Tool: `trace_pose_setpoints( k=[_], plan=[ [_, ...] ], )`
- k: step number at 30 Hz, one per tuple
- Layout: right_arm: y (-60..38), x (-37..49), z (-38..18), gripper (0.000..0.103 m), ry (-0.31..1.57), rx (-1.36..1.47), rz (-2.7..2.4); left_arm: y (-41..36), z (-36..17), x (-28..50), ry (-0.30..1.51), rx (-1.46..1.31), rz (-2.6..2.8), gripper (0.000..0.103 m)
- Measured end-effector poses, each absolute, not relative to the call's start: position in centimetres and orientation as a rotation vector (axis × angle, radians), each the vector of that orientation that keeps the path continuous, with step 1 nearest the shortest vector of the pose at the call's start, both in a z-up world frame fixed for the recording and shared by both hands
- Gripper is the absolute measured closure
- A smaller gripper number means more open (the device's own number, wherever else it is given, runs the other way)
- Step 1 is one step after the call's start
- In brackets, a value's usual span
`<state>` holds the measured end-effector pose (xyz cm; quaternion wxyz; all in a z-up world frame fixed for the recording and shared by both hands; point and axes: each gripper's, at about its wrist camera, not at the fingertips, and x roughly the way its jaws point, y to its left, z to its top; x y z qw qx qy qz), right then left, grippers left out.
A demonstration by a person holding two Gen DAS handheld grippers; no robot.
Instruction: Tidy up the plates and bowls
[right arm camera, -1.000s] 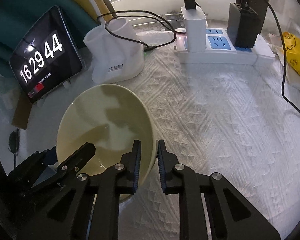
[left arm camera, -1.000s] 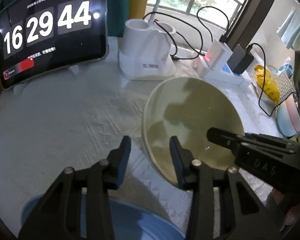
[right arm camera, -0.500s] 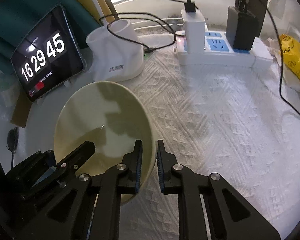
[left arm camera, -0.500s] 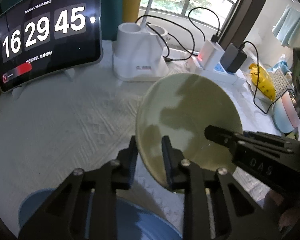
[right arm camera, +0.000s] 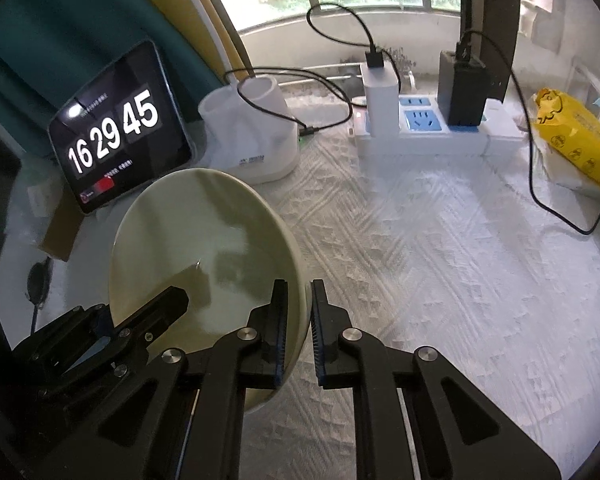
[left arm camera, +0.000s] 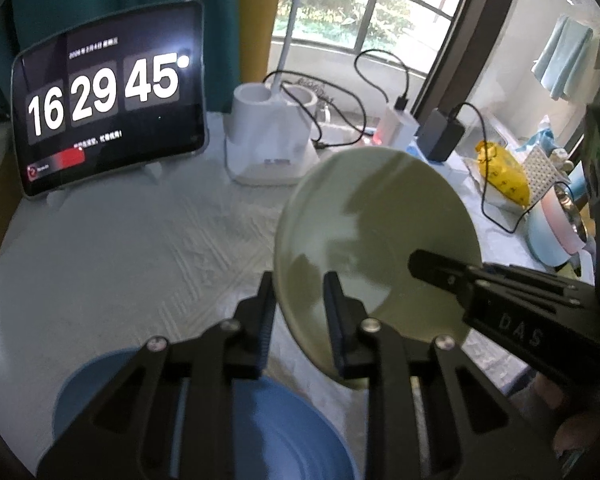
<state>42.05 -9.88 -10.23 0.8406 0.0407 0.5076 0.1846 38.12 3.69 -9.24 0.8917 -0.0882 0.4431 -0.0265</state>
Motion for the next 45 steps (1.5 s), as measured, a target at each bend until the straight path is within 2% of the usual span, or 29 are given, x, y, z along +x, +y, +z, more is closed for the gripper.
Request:
trace_pose_setpoints(
  k=[20,45],
  plan=[
    [-13.9,36.1,-5.2,0.092,0.955,0.116,0.378,0.6,-4.3,32.5,0.816,-0.163,-0.106,0.079],
    [-18.0,29.9,-3.1,0.092,0.896,0.114,0.363,-3.1,-2.3,27.0,0.788,-0.176,-0.16,0.079]
  ],
)
